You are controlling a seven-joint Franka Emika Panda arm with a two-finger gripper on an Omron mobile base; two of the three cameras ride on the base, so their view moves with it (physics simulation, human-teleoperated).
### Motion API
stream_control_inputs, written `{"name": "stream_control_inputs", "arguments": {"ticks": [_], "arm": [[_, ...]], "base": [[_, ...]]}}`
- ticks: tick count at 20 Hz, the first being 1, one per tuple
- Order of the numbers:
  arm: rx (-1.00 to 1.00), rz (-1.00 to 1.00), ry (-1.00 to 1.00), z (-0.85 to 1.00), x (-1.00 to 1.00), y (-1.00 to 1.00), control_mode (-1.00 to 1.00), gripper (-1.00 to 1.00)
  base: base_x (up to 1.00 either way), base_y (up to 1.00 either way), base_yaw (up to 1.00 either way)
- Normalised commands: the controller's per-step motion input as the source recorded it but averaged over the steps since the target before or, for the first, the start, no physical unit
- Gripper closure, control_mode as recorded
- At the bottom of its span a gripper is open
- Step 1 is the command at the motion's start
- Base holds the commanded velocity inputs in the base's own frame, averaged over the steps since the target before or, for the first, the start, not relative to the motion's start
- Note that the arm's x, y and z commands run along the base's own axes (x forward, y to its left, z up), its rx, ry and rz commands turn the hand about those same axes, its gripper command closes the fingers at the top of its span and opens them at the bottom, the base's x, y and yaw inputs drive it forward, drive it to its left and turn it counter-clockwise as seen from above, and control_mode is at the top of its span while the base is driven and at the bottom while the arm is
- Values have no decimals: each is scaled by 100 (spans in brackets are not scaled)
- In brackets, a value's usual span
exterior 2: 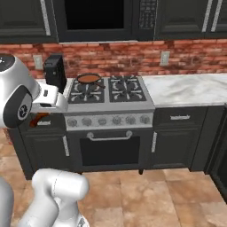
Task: Retrieve the chicken drumstick from the fridge and place it on the saucepan with marinade on the stove.
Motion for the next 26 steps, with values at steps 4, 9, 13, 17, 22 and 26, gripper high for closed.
{"name": "stream_control_inputs", "arguments": {"ticks": [4,9,13,17,22,26], "arm": [[0,0,0,0,0,0,100,100],[0,0,0,0,0,0,100,100],[0,0,0,0,0,0,100,100],[0,0,0,0,0,0,100,100],[0,0,0,0,0,0,100,100],[0,0,0,0,0,0,100,100]], "base": [[41,-86,27],[33,-41,28],[50,-9,23],[64,1,15],[74,4,12],[64,23,10]]}}
